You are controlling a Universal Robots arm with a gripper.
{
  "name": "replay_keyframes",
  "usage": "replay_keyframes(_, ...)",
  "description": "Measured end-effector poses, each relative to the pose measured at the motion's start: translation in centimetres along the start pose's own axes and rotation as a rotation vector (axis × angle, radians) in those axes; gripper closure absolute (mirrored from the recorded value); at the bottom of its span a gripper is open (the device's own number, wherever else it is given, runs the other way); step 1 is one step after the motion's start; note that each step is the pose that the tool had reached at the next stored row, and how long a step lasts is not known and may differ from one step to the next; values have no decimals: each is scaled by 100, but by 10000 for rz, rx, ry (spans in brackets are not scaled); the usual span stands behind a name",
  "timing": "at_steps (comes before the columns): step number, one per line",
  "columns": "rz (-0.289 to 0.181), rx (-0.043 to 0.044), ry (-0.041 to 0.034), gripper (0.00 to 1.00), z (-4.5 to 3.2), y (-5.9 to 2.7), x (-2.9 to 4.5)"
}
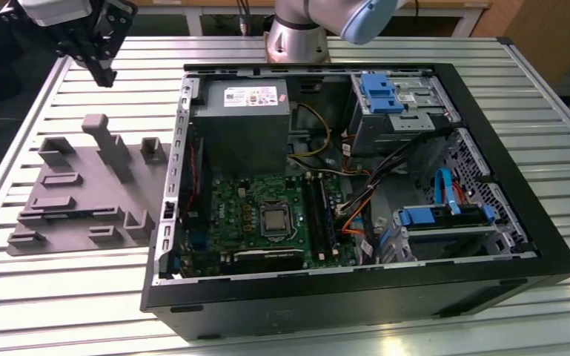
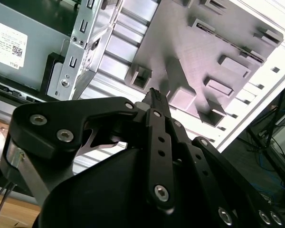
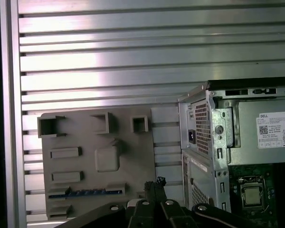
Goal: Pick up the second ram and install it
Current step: 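Reach for the second ram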
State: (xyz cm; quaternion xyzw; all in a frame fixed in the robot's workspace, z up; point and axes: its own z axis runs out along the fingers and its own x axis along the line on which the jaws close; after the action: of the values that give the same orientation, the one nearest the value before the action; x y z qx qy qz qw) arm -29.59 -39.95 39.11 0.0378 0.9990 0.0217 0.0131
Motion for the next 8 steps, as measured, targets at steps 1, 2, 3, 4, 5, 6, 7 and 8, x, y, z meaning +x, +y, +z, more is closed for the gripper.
replay_keyframes(1, 1, 0, 0, 89, 0, 0, 8)
replay_keyframes(2, 1, 0, 1, 89, 0, -1, 15)
replay_keyframes(3, 1, 0, 0, 89, 0, -2, 23)
replay_keyframes(4, 0, 0, 0, 89, 0, -2, 31)
replay_keyframes(5, 0, 0, 1, 89, 0, -3, 38)
replay_keyframes(6, 0, 0, 0, 89, 0, -3, 45)
replay_keyframes(7, 0, 0, 0, 89, 0, -4, 52)
replay_keyframes(8, 0, 0, 0, 89, 0, -5, 60)
